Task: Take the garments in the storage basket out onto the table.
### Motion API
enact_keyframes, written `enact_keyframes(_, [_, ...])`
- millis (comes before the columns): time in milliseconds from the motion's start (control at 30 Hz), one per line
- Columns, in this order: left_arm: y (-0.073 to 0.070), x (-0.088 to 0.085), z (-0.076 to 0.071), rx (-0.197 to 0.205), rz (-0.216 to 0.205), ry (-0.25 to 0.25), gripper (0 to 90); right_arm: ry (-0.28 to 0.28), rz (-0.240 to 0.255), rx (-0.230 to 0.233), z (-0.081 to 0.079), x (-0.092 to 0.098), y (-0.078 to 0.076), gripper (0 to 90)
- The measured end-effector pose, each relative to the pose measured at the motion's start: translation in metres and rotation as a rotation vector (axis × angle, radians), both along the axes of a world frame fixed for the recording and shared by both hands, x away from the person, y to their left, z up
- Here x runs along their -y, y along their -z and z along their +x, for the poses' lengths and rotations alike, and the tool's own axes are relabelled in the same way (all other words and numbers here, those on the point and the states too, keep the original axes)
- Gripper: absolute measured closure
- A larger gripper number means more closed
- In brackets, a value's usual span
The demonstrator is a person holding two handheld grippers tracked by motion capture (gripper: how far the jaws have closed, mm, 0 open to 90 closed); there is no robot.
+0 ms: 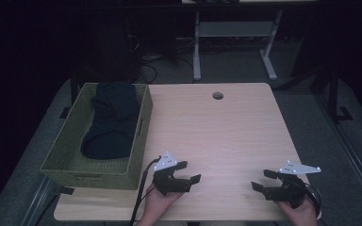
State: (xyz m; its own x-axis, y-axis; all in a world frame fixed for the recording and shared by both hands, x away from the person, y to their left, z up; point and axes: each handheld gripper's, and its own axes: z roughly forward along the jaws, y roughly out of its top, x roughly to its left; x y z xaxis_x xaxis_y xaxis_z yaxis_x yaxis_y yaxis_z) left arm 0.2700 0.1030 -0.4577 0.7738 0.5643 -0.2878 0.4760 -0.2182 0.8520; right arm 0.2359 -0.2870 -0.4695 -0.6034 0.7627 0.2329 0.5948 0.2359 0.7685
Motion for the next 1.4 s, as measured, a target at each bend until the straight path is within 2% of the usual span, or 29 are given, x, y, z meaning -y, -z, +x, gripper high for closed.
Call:
enact_keyframes(67, [-0.009, 0.0, 0.002, 0.002, 0.006, 0.006, 23.6, 0.006, 0.011, -0.003, 0.001, 0.001, 0.0, 21.8])
enact_keyframes(100, [-0.009, 0.0, 0.002, 0.002, 0.006, 0.006, 23.6, 0.008, 0.016, -0.004, 0.002, 0.002, 0.0, 21.6])
enact_keyframes(133, [-0.017, -0.001, 0.005, 0.006, -0.014, 0.008, 23.7, 0.01, 0.021, -0.009, 0.002, 0.002, 0.0, 21.4])
enact_keyframes(167, [-0.017, -0.001, 0.005, 0.006, -0.014, 0.008, 23.7, 0.01, 0.021, -0.009, 0.002, 0.002, 0.0, 21.4])
enact_keyframes(233, [-0.033, -0.001, 0.014, -0.007, -0.003, 0.025, 23.7, 0.013, 0.029, -0.021, 0.004, 0.002, 0.001, 20.6])
enact_keyframes(300, [-0.043, -0.004, 0.02, -0.027, -0.021, 0.037, 23.7, 0.016, 0.028, -0.018, 0.004, 0.003, 0.001, 20.6])
enact_keyframes(367, [-0.049, -0.005, 0.022, -0.027, -0.021, 0.04, 23.7, 0.018, 0.03, -0.018, 0.004, 0.003, 0.001, 20.5])
enact_keyframes(400, [-0.059, -0.008, 0.028, -0.033, -0.034, 0.042, 23.7, 0.023, 0.035, -0.016, 0.004, 0.004, 0.0, 20.2])
enact_keyframes(533, [-0.078, -0.015, 0.039, -0.042, -0.034, 0.048, 23.7, 0.028, 0.042, -0.016, 0.004, 0.005, 0.0, 19.8])
enact_keyframes(733, [-0.1, -0.031, 0.055, -0.059, -0.05, 0.032, 23.7, 0.033, 0.046, -0.011, 0.004, 0.006, 0.0, 19.6])
enact_keyframes(800, [-0.102, -0.034, 0.057, -0.062, -0.056, 0.03, 23.7, 0.037, 0.052, -0.009, 0.004, 0.007, -0.001, 19.4])
enact_keyframes(833, [-0.11, -0.043, 0.063, -0.068, -0.064, 0.019, 23.7, 0.039, 0.055, -0.009, 0.004, 0.007, -0.001, 19.3])
enact_keyframes(967, [-0.118, -0.055, 0.07, -0.072, -0.076, 0.0, 23.7, 0.043, 0.061, -0.007, 0.005, 0.009, -0.001, 19.3])
enact_keyframes(1000, [-0.124, -0.064, 0.075, -0.064, -0.078, -0.015, 23.7, 0.046, 0.065, -0.008, 0.005, 0.009, -0.001, 19.3])
enact_keyframes(1033, [-0.124, -0.064, 0.075, -0.064, -0.078, -0.015, 23.7, 0.046, 0.065, -0.008, 0.005, 0.009, -0.001, 19.3])
enact_keyframes(1100, [-0.129, -0.074, 0.08, -0.064, -0.075, -0.032, 23.7, 0.047, 0.067, -0.008, 0.005, 0.01, -0.001, 19.3])
enact_keyframes(1133, [-0.132, -0.084, 0.086, -0.065, -0.075, -0.052, 23.7, 0.05, 0.069, -0.008, 0.005, 0.01, -0.001, 19.3])
enact_keyframes(1167, [-0.132, -0.084, 0.086, -0.065, -0.075, -0.052, 23.7, 0.05, 0.069, -0.008, 0.005, 0.01, -0.001, 19.3])
enact_keyframes(1200, [-0.134, -0.096, 0.092, -0.069, -0.075, -0.075, 23.7, 0.053, 0.074, -0.008, 0.005, 0.011, -0.001, 19.3])
enact_keyframes(1333, [-0.138, -0.122, 0.104, -0.069, -0.077, -0.12, 23.7, 0.057, 0.076, -0.012, 0.005, 0.013, -0.002, 19.3])
enact_keyframes(1367, [-0.138, -0.122, 0.104, -0.069, -0.077, -0.12, 23.7, 0.057, 0.076, -0.012, 0.005, 0.013, -0.002, 19.3])
enact_keyframes(1400, [-0.139, -0.133, 0.109, -0.076, -0.083, -0.137, 23.7, 0.061, 0.081, -0.012, 0.005, 0.013, -0.002, 19.3])
